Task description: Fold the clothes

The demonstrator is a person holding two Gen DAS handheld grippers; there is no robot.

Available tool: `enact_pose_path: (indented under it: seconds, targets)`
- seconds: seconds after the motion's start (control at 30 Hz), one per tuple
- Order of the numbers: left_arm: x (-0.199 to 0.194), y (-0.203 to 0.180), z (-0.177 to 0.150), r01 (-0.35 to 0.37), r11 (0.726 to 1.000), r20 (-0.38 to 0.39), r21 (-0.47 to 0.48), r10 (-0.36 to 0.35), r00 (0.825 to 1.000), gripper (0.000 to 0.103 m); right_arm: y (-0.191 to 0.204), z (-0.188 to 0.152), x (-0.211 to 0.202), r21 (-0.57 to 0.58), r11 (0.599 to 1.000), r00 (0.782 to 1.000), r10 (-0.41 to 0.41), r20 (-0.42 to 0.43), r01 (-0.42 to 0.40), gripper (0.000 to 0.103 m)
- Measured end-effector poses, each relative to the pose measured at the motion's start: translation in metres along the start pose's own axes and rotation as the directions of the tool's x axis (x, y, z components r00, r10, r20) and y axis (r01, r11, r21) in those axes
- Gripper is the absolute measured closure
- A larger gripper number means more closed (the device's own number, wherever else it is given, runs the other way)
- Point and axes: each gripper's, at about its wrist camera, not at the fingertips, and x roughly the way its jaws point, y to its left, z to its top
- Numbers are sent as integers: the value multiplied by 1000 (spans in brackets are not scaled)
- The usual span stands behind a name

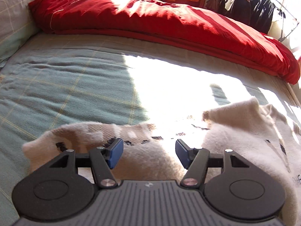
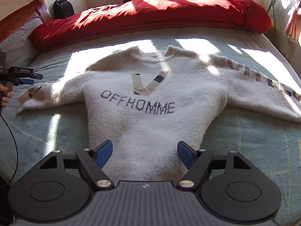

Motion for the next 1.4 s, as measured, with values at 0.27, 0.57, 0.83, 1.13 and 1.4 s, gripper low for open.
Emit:
enact_pose_path:
  seconds: [0.27,0.57,0.83,1.13,1.4]
  targets:
    - [72,-18,-17,-99,995,-53,30,101,994,34,-10,0,9,19,1000,1000,-5,-18,6,23]
    - [63,-14,-9,-127,992,-39,-11,127,991,31,-12,2,17,25,1000,1000,-5,-21,5,21]
    - [31,50,-45,-211,975,-22,-76,210,977,29,-12,2,18,31,1000,1000,3,-16,-3,20]
    - [-5,66,-64,-263,962,-30,-69,262,965,30,-11,1,12,40,999,1000,5,-13,-5,19]
    - [-53,-44,-98,-132,967,35,216,127,991,30,-9,-4,-16,0,1000,1000,-4,13,4,13]
